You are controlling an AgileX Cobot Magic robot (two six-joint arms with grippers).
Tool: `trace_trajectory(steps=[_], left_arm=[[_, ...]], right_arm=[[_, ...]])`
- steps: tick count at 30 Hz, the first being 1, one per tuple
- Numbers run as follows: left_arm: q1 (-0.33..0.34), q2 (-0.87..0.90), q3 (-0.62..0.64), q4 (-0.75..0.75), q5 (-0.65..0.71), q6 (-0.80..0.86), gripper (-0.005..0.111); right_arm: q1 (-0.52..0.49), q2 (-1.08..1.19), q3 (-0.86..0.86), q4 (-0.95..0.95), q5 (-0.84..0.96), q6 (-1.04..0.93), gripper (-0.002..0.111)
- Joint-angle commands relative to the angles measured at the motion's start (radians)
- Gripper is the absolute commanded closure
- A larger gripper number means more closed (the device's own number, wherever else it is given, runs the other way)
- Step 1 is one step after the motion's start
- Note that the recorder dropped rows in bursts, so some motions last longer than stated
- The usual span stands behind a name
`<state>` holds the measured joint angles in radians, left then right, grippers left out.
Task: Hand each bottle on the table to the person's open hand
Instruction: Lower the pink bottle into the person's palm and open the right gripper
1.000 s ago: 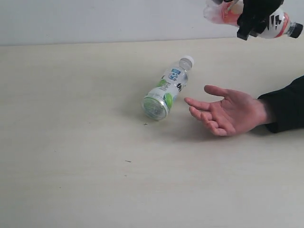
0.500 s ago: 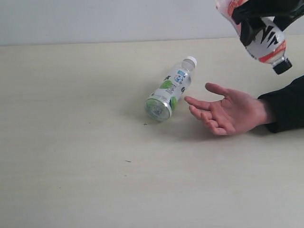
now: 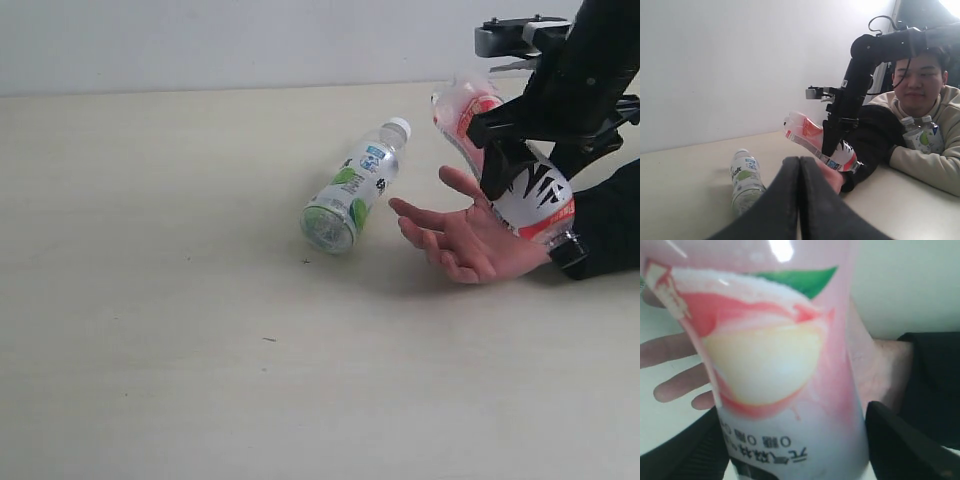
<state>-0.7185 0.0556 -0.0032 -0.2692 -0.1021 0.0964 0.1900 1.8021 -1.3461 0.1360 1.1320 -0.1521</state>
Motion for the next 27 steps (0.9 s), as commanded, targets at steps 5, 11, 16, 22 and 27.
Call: trace_trajectory(steps=[5,11,16,22,27], left_arm=[[0.002,-0.002,0.003,-0.002,-0.002,0.0,0.106],[0.002,-0.002,0.003,-0.002,-0.002,0.0,0.106],[0.002,-0.002,0.003,-0.002,-0.002,0.0,0.106],[0.002,-0.002,0.003,-0.002,-0.002,0.0,0.106],[0.002,-0.002,0.003,-0.002,-0.002,0.0,0.106]], right_arm=[[-0.005,-0.02,0.024,0.066,-0.004,-0.013,0.108],[-0.005,0.003,0.024,0.093,0.049,-0.013,0.108],[-0.005,0.012,0.068,0.086,0.068,-0.003,0.108],[-0.005,0.012,0.115,0.072,0.019,-0.003,0.108],[-0.005,0.012,0.146,0.072,-0.072,-0.003,0.108]])
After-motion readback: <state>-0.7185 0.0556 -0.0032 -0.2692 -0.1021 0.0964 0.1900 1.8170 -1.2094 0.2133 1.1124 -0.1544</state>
